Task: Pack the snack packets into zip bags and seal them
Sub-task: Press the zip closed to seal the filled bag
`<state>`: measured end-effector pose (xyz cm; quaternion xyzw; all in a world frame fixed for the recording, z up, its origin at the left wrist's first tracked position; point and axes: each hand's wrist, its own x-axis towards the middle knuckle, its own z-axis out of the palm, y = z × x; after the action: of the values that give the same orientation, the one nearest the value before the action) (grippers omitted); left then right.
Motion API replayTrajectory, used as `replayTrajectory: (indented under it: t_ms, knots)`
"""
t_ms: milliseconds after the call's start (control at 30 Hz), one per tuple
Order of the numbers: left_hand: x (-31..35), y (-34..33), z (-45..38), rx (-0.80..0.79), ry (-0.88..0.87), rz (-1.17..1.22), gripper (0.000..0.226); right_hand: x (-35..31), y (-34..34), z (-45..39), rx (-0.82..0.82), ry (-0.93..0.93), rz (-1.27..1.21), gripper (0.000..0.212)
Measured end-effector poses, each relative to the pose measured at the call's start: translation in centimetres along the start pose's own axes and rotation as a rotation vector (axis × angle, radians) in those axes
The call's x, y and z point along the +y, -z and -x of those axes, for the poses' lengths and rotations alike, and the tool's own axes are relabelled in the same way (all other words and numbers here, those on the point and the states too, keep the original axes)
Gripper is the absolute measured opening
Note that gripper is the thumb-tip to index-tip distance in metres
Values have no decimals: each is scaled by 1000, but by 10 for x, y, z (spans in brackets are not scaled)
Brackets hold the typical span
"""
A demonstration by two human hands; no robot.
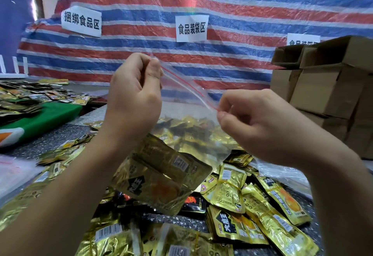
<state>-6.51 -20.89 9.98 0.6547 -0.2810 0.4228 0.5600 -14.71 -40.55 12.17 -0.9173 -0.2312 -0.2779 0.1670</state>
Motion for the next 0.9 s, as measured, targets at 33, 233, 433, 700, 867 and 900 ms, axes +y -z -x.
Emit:
replayTrajectory:
  t_ms: [33, 233, 433, 700, 867, 900]
  knots:
    - [0, -2, 2, -24, -3, 6, 25, -1, -3, -1, -13, -4, 27, 29]
    - [-3, -8, 9, -96, -14, 8, 27, -3, -11, -3, -18, 56, 62, 54]
    - [-4, -11, 10, -110, 2, 14, 26, -1, -13, -4, -20, 36, 18, 35]
    - [-5, -14, 14, -132, 6, 45, 26, 9, -20, -9, 42, 60, -104, 41]
    - [-2, -15, 14, -225, 4, 130, 27, 10, -19, -8, -110, 3, -144, 37]
    - [-1, -16, 15, -255, -1, 161, 27, 10, -20, -9, -161, -2, -158, 36]
